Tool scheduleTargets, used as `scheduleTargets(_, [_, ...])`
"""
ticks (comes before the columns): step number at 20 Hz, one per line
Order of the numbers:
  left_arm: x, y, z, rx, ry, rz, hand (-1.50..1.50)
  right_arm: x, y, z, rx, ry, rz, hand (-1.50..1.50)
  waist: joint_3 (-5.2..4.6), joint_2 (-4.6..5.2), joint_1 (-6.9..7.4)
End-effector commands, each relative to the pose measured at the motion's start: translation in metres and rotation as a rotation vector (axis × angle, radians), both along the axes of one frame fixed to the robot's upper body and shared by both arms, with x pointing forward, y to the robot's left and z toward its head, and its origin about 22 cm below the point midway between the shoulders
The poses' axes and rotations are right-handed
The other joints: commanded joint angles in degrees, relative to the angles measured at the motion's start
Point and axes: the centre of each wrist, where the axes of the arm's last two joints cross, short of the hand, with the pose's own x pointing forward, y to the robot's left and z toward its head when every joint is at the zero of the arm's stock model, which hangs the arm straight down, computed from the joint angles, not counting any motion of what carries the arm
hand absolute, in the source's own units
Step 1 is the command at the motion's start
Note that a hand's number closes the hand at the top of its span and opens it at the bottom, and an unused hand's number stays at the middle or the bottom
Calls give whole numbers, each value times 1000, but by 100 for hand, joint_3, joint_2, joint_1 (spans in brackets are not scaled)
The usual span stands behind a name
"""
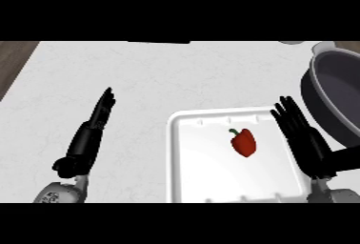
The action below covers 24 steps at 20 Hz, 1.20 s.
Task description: Pick the bell pepper from the tray and place it in the pot
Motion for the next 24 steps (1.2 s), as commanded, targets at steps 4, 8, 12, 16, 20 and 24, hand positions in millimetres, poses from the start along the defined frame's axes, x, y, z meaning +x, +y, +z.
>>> scheduleTargets(4, [16, 12, 27, -85, 11, 138, 0, 68, -15, 69, -188, -272, 277, 150, 169, 84, 308])
scheduleTargets(8, [16, 20, 20, -110, 80, 154, 0, 79, -26, 134, -708, -497, 350, 150, 127, 111, 543])
scheduleTargets(12, [40, 39, 62, -151, 85, 191, 0, 94, -30, 61, -437, -558, 377, -150, 194, 197, 383])
scheduleTargets(16, [38, 35, 64, -147, 110, 198, 0, 118, -38, 70, -409, -680, 507, -150, 172, 121, 270])
scheduleTargets(20, [23, 55, 58, -152, 131, 211, 0, 138, -54, 103, -538, -649, 621, -150, 153, 68, 219])
scheduleTargets(24, [38, 49, 73, -137, 121, 242, 0, 139, -34, 115, -734, -603, 814, -150, 150, 39, 94])
